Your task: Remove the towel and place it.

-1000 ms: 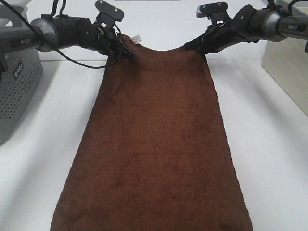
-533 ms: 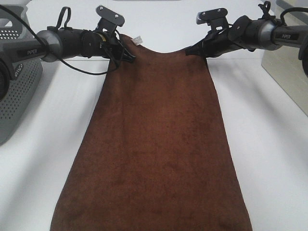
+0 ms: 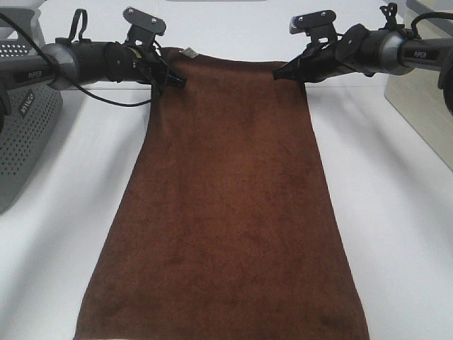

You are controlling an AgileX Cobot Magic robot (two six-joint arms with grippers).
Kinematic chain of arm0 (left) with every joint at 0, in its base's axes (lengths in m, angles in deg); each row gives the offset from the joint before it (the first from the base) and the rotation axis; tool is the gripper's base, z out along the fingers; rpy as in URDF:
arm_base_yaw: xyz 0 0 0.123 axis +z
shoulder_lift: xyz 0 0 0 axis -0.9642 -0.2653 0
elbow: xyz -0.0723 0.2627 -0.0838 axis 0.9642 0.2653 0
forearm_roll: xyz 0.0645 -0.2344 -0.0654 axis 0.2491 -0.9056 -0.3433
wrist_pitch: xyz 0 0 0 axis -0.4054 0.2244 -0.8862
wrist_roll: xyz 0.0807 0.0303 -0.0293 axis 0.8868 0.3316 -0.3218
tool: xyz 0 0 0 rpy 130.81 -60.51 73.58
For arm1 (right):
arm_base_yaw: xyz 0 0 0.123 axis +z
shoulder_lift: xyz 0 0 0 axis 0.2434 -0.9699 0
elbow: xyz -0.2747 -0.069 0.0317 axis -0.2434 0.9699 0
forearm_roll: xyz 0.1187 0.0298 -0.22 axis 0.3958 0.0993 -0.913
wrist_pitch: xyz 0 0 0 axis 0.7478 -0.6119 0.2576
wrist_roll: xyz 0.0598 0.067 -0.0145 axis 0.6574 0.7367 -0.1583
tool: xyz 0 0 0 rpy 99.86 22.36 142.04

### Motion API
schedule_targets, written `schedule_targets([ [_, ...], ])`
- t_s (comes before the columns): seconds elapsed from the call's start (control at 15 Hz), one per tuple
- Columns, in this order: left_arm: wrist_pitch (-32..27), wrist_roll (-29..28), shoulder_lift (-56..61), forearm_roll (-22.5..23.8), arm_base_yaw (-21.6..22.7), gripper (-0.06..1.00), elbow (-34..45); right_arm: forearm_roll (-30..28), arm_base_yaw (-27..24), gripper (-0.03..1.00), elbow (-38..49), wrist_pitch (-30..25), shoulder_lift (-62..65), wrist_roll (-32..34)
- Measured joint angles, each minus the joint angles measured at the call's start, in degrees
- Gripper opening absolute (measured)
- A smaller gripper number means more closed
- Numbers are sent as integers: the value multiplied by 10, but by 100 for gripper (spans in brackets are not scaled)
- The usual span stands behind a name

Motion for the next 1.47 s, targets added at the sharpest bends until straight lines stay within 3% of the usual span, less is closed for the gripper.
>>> schedule_targets([
  [0.47, 9, 0, -19, -21, 0, 1, -1, 3, 0, 1, 0, 2, -5, 0],
  [0.73, 15, 0, -29, -25, 0, 14, -1, 16, 0, 3, 0, 6, -10, 0],
  [0.8, 25, 0, -34, -25, 0, 17, -1, 16, 0, 7, 0, 6, -10, 0],
  [0.93, 38, 0, -41, -31, 0, 27, -1, 17, 0, 28, -1, 21, -15, 1],
  [1.07, 55, 0, -42, -36, 0, 47, -1, 26, 0, 57, -1, 33, -23, 7],
  [1.13, 66, 0, -42, -42, 0, 58, -1, 28, 0, 67, -1, 36, -25, 11],
  [1.27, 70, 0, -42, -47, 0, 70, -1, 30, 0, 75, -1, 37, -25, 14],
  [1.47, 50, 0, -34, -50, 0, 72, -1, 31, 0, 77, -1, 13, -13, 14],
])
